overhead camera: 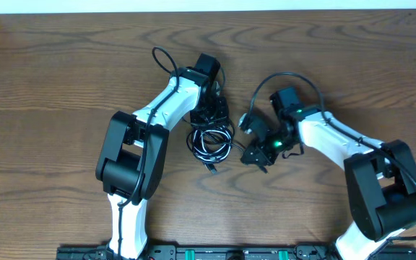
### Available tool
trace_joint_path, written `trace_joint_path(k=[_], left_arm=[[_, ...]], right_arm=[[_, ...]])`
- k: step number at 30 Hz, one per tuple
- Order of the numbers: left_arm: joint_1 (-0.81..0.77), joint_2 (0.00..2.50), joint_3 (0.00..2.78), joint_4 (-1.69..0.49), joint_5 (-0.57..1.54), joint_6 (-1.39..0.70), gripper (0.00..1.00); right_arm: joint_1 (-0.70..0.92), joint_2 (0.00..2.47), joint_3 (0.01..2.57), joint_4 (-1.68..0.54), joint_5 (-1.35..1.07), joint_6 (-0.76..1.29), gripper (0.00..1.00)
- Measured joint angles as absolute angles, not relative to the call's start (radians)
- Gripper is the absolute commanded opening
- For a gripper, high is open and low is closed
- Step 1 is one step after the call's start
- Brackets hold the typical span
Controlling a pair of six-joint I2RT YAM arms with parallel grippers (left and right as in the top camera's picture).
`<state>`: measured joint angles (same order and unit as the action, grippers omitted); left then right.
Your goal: Untangle cables
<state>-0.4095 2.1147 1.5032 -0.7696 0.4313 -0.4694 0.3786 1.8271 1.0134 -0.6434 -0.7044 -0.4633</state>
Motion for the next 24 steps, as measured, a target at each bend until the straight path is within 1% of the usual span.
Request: trace_joint_path(k=[5,7,9,11,14,15,24], left_arm=[[-0.410,2.114,1.517,-0.797,0.428,-0.466,0.45],[-0.409,2.111,1.518,-0.817,0.422,-0.466,0.45],[-0.409,2.107,1.518,-0.834,0.416,-0.467,0.45],[-0.409,2.103,1.518,-0.850,0.406,-0.466,0.45],[-0.410,2.101,1.518,-0.873,0.385,-0.466,0.45],[-0.410,2.101,1.518,-0.877,0.382,-0.466,0.45],[-0.410,2.101,1.518,-0.881,0.365,-0.466,0.45]], right_arm=[[0.421,1.827,1.013,-0.624,-0.612,-0.465,0.22],[0.423,1.827,1.013,-0.618,-0.588,-0.464,0.18],[0.423,1.827,1.013,-0.612,-0.572,-0.461,0.12],[0.423,1.827,1.013,-0.608,-0.563,-0.460,0.11],[0.423,1.827,1.013,-0.605,-0.556,-0.456,0.02],[0.423,1.827,1.013,-0.603,-0.556,-0.454,0.01],[0.423,1.827,1.013,-0.590,-0.554,-0.440,0.01]])
